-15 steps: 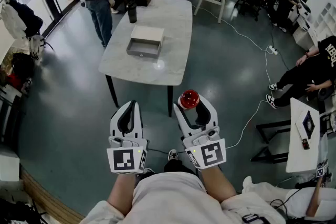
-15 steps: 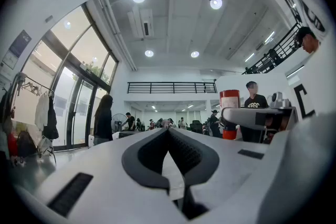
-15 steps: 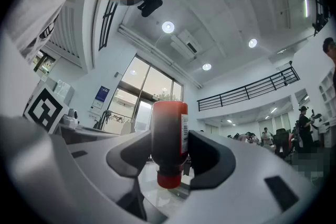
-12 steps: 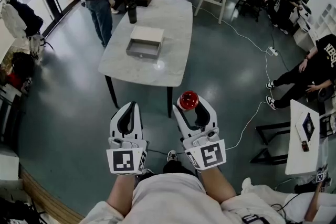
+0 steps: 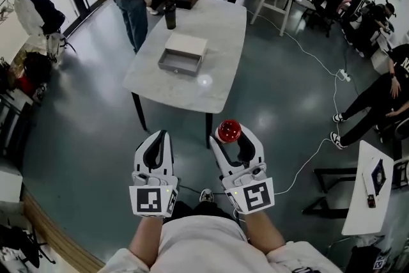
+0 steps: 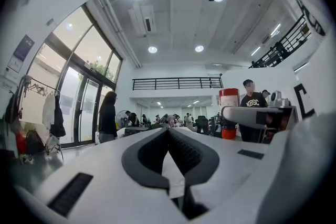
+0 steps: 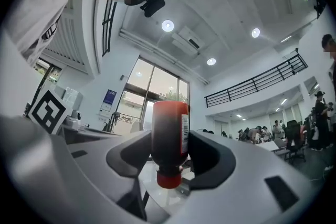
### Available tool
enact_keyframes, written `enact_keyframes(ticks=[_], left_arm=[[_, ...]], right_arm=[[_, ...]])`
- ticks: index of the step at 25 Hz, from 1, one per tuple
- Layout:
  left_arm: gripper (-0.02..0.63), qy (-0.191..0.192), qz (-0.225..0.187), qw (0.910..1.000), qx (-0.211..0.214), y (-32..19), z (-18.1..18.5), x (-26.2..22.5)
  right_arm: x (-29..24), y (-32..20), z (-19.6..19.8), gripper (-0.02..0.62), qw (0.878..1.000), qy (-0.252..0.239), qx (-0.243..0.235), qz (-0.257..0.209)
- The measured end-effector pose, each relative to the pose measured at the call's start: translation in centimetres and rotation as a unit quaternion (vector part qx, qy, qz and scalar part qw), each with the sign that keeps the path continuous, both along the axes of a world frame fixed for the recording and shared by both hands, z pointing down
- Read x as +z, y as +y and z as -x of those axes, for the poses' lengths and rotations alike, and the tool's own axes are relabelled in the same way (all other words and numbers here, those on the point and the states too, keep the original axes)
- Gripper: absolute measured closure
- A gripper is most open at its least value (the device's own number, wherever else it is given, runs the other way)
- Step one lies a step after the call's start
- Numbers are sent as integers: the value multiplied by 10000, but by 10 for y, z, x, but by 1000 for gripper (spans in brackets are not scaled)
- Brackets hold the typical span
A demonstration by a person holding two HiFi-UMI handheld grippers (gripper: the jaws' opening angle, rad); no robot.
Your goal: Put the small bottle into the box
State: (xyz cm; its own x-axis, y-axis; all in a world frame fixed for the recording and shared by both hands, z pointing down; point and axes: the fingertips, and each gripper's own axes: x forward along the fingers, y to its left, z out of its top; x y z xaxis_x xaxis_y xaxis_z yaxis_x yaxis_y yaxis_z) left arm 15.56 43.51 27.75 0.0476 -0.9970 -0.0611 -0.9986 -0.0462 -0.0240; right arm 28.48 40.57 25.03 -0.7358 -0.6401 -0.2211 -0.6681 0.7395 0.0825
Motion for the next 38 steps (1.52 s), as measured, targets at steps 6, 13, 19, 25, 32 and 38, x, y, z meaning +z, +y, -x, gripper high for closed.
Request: enact_keyframes(ticks=[6, 13, 19, 25, 32, 38], left_arm=[[584, -20, 292, 9993, -220, -16, -6, 17], [583, 16, 358, 9993, -131, -55, -3, 26], [583, 62, 411, 9991, -72, -103, 23, 38], [583, 123, 546, 9984, -111, -157, 88, 46], [583, 105, 512, 9986, 95, -233, 179, 34], [583, 128, 363, 9990, 246, -273, 235, 24]], right_arm=[[18, -28, -11, 368, 9996, -29, -178, 228], [26, -61, -1, 368, 9994, -21, -198, 296], [37, -106, 22, 368, 9993, 61, -157, 344], [40, -160, 87, 368, 9987, 76, -212, 460], [26, -233, 179, 368, 9988, 124, -119, 455], [22, -270, 227, 368, 9989, 178, 73, 425]])
